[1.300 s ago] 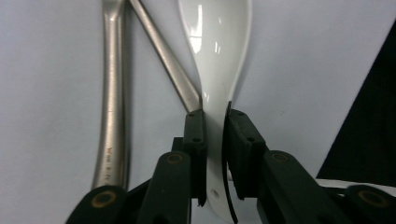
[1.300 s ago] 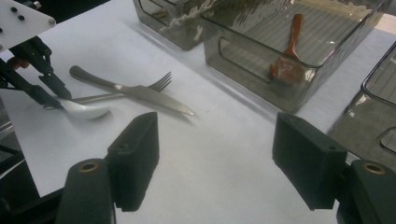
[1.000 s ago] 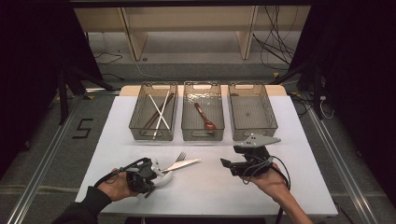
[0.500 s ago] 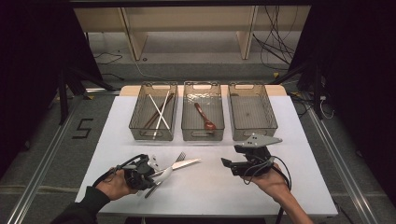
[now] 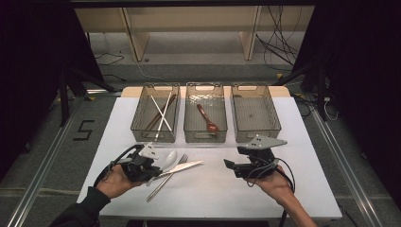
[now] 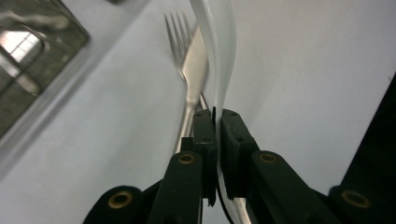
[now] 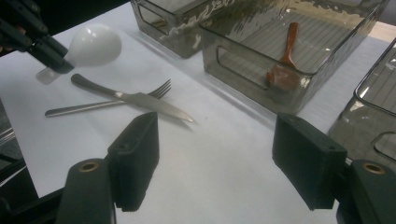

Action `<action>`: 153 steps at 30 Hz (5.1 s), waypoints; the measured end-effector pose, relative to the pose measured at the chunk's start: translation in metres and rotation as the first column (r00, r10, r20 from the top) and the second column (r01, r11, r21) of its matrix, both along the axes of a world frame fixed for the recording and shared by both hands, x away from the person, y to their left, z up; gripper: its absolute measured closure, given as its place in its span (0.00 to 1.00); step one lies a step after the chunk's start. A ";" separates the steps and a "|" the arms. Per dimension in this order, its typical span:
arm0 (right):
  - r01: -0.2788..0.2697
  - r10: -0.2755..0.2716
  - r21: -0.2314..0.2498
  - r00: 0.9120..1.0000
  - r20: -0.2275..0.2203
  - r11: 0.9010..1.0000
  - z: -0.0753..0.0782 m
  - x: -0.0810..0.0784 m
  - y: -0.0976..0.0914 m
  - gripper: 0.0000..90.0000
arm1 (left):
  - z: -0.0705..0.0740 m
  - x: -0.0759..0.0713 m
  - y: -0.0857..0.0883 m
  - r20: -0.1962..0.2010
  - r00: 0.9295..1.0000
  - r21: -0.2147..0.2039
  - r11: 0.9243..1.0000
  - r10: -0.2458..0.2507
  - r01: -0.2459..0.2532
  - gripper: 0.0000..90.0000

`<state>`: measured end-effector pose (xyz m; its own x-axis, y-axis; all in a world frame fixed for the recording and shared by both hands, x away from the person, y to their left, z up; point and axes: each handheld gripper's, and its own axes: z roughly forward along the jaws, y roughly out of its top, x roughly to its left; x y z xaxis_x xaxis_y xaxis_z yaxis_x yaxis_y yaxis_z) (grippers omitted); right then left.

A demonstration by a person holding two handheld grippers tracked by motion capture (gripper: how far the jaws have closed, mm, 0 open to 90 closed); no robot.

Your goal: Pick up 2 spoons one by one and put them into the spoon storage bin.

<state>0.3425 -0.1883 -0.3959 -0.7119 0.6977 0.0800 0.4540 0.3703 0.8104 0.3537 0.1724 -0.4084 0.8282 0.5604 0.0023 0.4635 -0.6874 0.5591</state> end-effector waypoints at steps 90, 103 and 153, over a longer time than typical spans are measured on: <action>0.030 -0.035 0.099 0.998 0.050 0.995 0.004 -0.009 -0.017 0.34 | 0.022 0.165 -0.098 0.120 0.959 -0.165 0.958 0.257 -0.236 0.93; 0.024 -0.029 0.098 0.998 0.050 0.995 0.005 -0.009 -0.017 0.34 | 0.017 0.167 -0.107 0.110 0.956 -0.143 0.956 0.274 -0.257 0.65; 0.029 -0.034 0.095 0.998 0.054 0.995 0.006 -0.010 -0.016 0.34 | 0.025 0.068 -0.009 0.026 0.977 -0.103 0.973 0.210 -0.207 0.19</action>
